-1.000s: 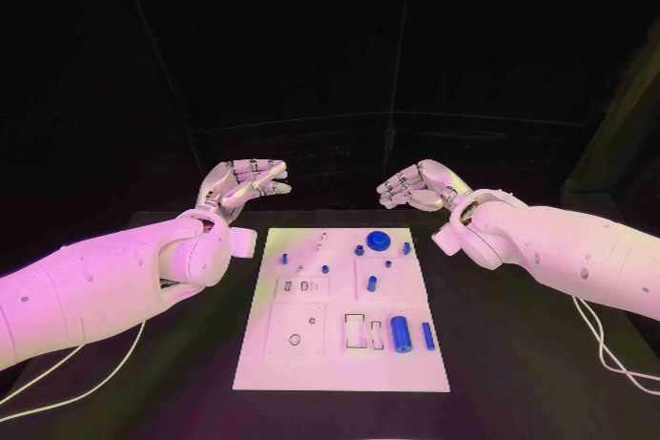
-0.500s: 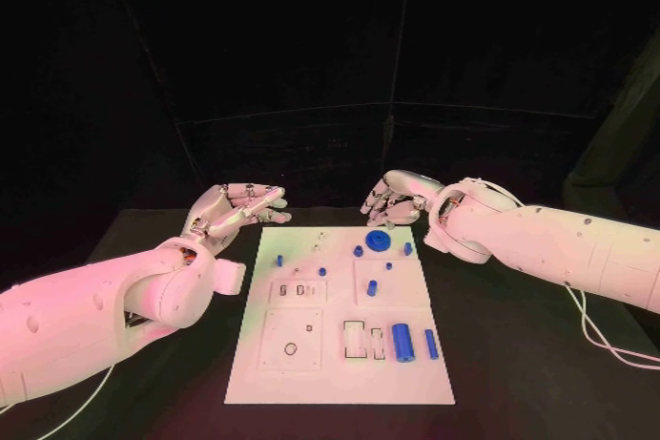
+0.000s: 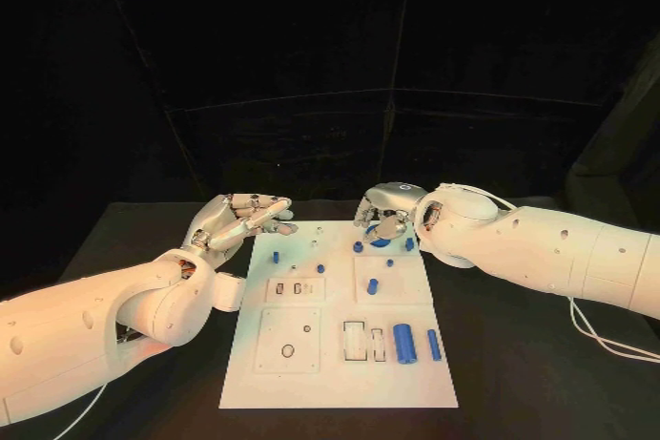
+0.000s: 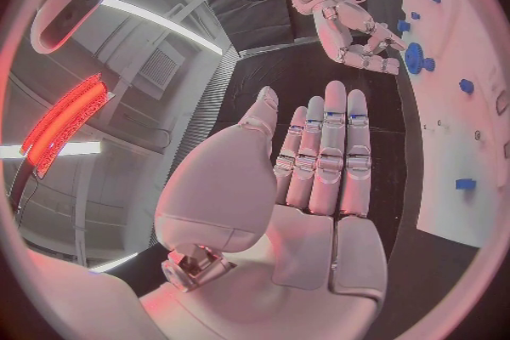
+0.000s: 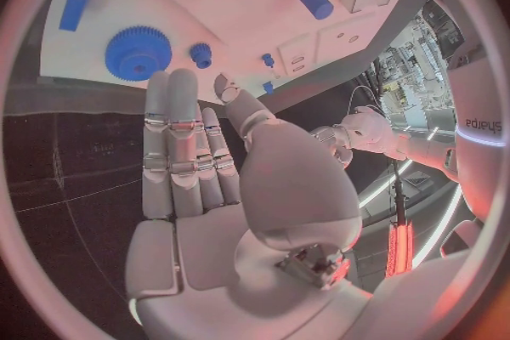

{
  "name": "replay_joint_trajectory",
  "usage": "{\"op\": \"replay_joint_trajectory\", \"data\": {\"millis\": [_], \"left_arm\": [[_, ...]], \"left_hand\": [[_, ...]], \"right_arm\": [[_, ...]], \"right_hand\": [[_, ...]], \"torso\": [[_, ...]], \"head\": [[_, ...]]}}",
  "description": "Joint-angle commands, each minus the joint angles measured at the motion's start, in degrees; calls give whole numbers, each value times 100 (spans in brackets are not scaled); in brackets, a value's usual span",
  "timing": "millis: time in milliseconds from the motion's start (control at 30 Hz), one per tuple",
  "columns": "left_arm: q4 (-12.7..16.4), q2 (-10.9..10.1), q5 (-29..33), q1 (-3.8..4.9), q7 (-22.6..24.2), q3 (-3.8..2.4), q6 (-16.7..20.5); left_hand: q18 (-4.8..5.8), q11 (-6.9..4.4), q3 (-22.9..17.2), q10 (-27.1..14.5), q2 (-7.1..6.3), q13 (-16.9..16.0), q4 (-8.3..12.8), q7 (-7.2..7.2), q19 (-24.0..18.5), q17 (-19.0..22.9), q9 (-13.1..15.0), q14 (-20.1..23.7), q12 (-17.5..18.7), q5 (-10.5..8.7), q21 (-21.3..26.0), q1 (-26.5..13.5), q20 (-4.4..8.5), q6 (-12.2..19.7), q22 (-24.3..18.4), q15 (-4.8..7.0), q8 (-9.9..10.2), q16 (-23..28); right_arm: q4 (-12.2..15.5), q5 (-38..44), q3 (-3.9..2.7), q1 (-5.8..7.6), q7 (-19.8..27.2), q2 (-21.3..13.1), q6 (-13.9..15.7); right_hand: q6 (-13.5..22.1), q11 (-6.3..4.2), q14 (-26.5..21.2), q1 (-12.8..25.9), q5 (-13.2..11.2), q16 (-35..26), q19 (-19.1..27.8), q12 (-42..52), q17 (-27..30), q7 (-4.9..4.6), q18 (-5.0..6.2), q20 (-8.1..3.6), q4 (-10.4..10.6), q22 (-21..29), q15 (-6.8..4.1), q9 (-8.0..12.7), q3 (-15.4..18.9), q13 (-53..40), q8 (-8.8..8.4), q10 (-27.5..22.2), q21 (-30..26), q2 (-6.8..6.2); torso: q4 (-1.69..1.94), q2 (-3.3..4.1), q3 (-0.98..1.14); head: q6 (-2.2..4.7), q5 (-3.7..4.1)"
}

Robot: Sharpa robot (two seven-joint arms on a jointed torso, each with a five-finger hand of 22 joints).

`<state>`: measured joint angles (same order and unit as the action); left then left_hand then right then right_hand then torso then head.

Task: Assemble the parts on the task board

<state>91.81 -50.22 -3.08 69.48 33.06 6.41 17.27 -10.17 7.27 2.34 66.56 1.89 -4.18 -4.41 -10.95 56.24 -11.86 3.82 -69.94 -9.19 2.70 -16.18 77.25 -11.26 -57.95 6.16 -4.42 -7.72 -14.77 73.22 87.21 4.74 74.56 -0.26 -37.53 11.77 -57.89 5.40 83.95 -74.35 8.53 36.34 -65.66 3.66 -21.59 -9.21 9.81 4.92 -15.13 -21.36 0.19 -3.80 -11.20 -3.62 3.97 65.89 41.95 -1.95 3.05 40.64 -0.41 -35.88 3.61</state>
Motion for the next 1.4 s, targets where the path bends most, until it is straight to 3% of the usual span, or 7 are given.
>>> {"op": "replay_joint_trajectory", "data": {"millis": [33, 267, 433, 633, 967, 1400], "left_arm": [[39, -13, -68, 4, 8, -5, -131], [55, -30, -68, 4, 12, -5, -137], [66, -28, -68, 4, 16, -4, -147], [66, -34, -68, 5, 18, -4, -141], [85, -49, -68, 6, 11, -4, -140], [75, -66, -68, 7, -3, -4, -134]], "left_hand": [[-37, 14, 18, 41, 53, 10, 32, -15, 27, -9, -8, 28, 38, 18, 26, -5, -7, -25, -10, -15, 43, 34], [-36, 25, 36, 35, 61, 14, 52, -24, 22, -25, -8, 45, 82, 18, 54, -12, -16, -23, -29, -25, 72, 68], [-36, 27, 40, 36, 76, 15, 59, -26, 21, -32, -7, 54, 101, 18, 67, -15, -20, -30, -38, -30, 82, 86], [-36, 27, 40, 36, 76, 15, 59, -26, 21, -32, -7, 54, 101, 18, 67, -15, -20, -30, -38, -30, 82, 86], [-37, 28, 42, 38, 83, 16, 61, -26, 21, -35, -7, 56, 108, 18, 72, -17, -22, -33, -42, -31, 86, 93], [-39, 27, 40, 44, 101, 16, 82, -26, 25, -46, -6, 57, 130, 18, 85, -1, -25, -39, -52, -31, 99, 112]], "right_arm": [[30, 389, -2, 15, -138, 16, -271], [8, 444, -1, 14, -125, 70, -297], [-30, 444, 0, 13, -59, 108, -329], [-81, 441, 1, 9, -19, 154, -384], [-225, 440, 2, 0, 4, 245, -526], [-292, 454, 4, -23, -5, 319, -724]], "right_hand": [[39, 5, 217, 45, 19, 223, -29, 10, -139, -1, 64, 12, 5, -62, 10, 1, -44, -5, -26, -62, 117, -12], [32, 22, 236, 50, 22, 1514, -23, 23, -1419, -2, 64, 38, 49, -255, 25, -1, -105, -5, -24, -115, 465, -5], [-4, 40, 218, 39, 26, 1966, 28, 23, -1880, -31, 66, 52, 50, -349, 44, 0, -208, -1, -23, -95, 625, 23], [-45, 39, 241, 48, 31, 2416, 49, 27, -2373, -33, 70, 61, 58, -437, 45, -2, -313, 1, -18, -50, 779, 48], [-158, 26, 240, 80, 1, 2960, 91, 21, -2949, -33, 73, 62, 85, -587, 39, -3, -588, 5, -14, 40, 1036, 119], [-215, 18, 214, 143, -12, 3295, 158, 12, -3272, -30, 75, 67, 112, -707, 39, -1, -829, 5, -21, 83, 1240, 64]], "torso": [[13, 81, 12], [19, 129, 19], [37, 149, 21], [30, 167, 26], [40, 200, 23], [45, 240, 26]], "head": [[-7, 0], [-15, 1], [-22, -5], [-20, -22], [-56, -27], [-87, -25]]}}
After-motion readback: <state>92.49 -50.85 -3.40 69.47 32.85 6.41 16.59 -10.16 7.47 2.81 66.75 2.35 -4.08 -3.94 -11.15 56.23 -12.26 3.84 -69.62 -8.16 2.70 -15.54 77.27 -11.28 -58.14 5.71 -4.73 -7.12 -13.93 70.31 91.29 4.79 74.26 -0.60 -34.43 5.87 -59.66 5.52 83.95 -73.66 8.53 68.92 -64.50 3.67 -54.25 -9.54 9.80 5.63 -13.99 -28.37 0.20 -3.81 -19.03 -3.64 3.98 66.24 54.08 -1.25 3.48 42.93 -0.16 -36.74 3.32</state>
